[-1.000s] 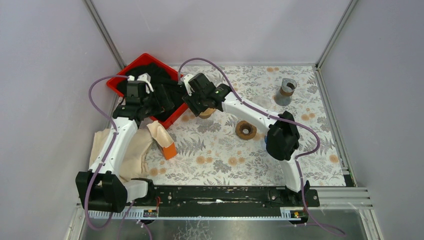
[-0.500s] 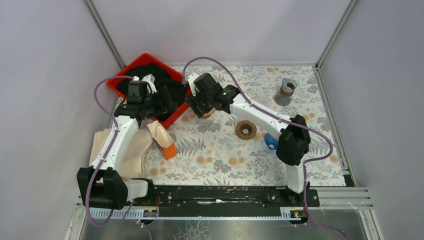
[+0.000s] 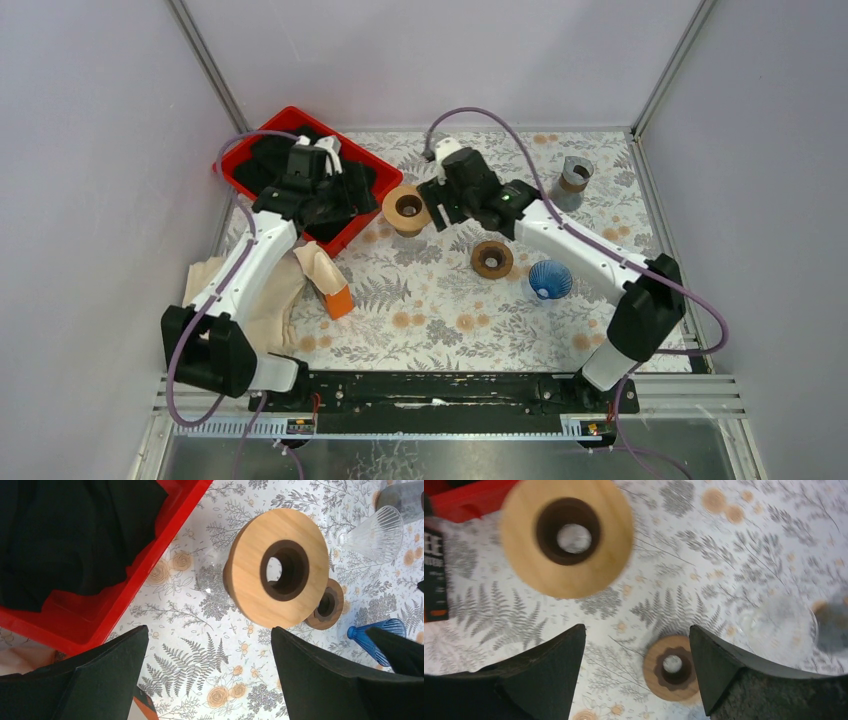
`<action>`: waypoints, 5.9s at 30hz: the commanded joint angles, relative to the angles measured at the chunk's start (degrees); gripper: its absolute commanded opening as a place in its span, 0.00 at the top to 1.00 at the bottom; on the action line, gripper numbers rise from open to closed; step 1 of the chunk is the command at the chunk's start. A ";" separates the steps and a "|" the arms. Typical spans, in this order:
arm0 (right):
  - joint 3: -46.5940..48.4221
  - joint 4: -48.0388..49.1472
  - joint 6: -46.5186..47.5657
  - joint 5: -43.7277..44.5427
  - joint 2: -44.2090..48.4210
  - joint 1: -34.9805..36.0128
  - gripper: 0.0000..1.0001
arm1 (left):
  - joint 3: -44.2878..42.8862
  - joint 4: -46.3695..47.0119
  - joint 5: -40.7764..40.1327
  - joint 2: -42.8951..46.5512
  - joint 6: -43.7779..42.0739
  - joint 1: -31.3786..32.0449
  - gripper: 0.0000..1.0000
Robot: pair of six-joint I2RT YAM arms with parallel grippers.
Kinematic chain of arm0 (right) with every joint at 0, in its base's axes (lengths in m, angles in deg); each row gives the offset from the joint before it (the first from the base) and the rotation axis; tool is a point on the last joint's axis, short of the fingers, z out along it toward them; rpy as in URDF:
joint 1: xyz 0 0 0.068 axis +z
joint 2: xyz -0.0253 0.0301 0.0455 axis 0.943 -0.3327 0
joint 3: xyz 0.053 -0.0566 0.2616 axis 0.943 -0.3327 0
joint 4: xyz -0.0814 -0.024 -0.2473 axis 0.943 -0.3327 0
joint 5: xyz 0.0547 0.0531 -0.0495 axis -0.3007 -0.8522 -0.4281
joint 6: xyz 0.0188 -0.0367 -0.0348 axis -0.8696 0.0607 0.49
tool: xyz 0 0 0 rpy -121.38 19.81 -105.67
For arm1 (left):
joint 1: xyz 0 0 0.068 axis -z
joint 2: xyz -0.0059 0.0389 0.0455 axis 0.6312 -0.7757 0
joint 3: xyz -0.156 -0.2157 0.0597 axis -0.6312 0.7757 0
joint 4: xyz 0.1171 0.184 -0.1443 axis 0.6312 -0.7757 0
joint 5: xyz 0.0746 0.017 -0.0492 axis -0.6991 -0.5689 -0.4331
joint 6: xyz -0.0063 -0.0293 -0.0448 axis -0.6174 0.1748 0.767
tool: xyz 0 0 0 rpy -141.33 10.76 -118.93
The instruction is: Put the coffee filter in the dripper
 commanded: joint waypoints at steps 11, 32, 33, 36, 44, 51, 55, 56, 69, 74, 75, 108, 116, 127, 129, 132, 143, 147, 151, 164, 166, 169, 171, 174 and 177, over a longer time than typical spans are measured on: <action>-17.17 11.38 -7.56 3.27 14.23 -11.88 0.01 | -15.42 -7.31 -11.79 -15.07 -1.04 10.00 0.00; -20.56 14.19 -7.48 2.87 15.92 -14.16 0.01 | -18.67 -11.41 -19.57 -22.67 -2.78 12.81 0.00; -20.54 14.20 -7.47 2.94 15.90 -14.20 0.01 | -18.45 -11.39 -19.57 -22.47 -2.78 12.88 0.00; -20.32 14.03 -7.46 2.99 15.76 -14.27 0.01 | -18.28 -11.42 -19.43 -22.08 -2.91 12.98 0.00; -19.33 12.97 -8.45 2.95 14.92 -16.16 0.01 | -19.15 -11.39 -18.56 -20.40 -2.79 13.02 0.00; -19.03 12.04 -11.04 2.52 13.47 -21.21 0.01 | -17.79 -9.53 -17.78 -14.08 -2.89 12.99 0.00; -19.22 11.96 -12.22 1.39 12.17 -24.59 0.02 | -14.72 -7.35 -17.87 -9.17 -3.33 12.95 0.00; -19.31 12.04 -12.41 1.12 11.96 -25.34 0.03 | -13.89 -6.95 -18.14 -8.24 -3.42 12.91 0.00; -22.74 19.69 -20.80 -9.14 5.86 -36.20 0.21 | -4.52 -0.97 -17.04 1.72 -5.36 10.58 0.00; -23.15 22.26 -23.12 -12.32 2.86 -38.08 0.31 | -4.00 -0.21 -14.22 1.53 -5.38 9.13 0.00; -23.15 22.42 -23.39 -12.47 2.10 -38.23 0.33 | -3.81 -0.07 -13.50 1.49 -5.31 8.93 0.00; -21.11 18.96 -22.86 -20.59 -0.77 -39.00 1.00 | -2.24 1.62 -4.83 1.11 -3.82 5.43 0.00; -17.23 14.45 -23.73 -23.64 3.35 -38.33 1.00 | -1.72 2.66 -1.18 1.57 -2.80 3.46 0.00; -7.41 6.71 -24.40 -24.99 4.90 -32.64 1.00 | -1.19 3.44 3.95 1.10 -1.10 -0.63 0.00; -5.50 5.72 -24.53 -24.54 4.66 -30.67 1.00 | -1.13 3.42 4.35 0.95 -0.87 -1.07 0.00; -2.70 4.54 -24.74 -24.36 4.06 -28.29 1.00 | -1.02 3.56 5.04 0.88 -0.62 -1.65 0.00; 5.02 3.12 -25.77 -26.76 1.30 -21.19 1.00 | -0.86 3.82 6.45 0.66 -0.27 -2.69 0.00; 7.84 1.70 -25.82 -26.89 -0.14 -18.69 1.00 | -0.70 3.88 6.69 0.74 -0.04 -3.15 0.00; 10.92 0.64 -25.76 -27.30 -3.23 -16.39 1.00 | -0.52 4.22 7.38 0.79 0.38 -3.97 0.00; 17.95 -1.77 -25.46 -27.64 -9.96 -10.78 1.00 | 0.39 5.49 10.13 1.15 1.80 -6.37 0.00; 18.51 -2.07 -25.37 -27.68 -10.74 -10.34 1.00 | 0.38 5.59 10.60 1.14 1.95 -6.63 0.00; 19.34 -2.79 -25.03 -27.57 -11.90 -9.89 1.00 | 0.54 5.72 11.31 0.98 2.17 -6.83 0.00; 19.62 -3.15 -24.81 -27.37 -12.44 -9.58 1.00 | 0.57 5.77 11.50 0.88 2.26 -6.92 0.00; 19.67 -3.69 -24.48 -26.99 -13.33 -9.27 1.00 | 0.55 5.90 11.69 1.01 2.36 -6.98 0.00; 19.67 -4.06 -24.19 -26.27 -14.11 -9.11 1.00 | 0.69 6.39 12.63 0.98 2.56 -6.96 0.00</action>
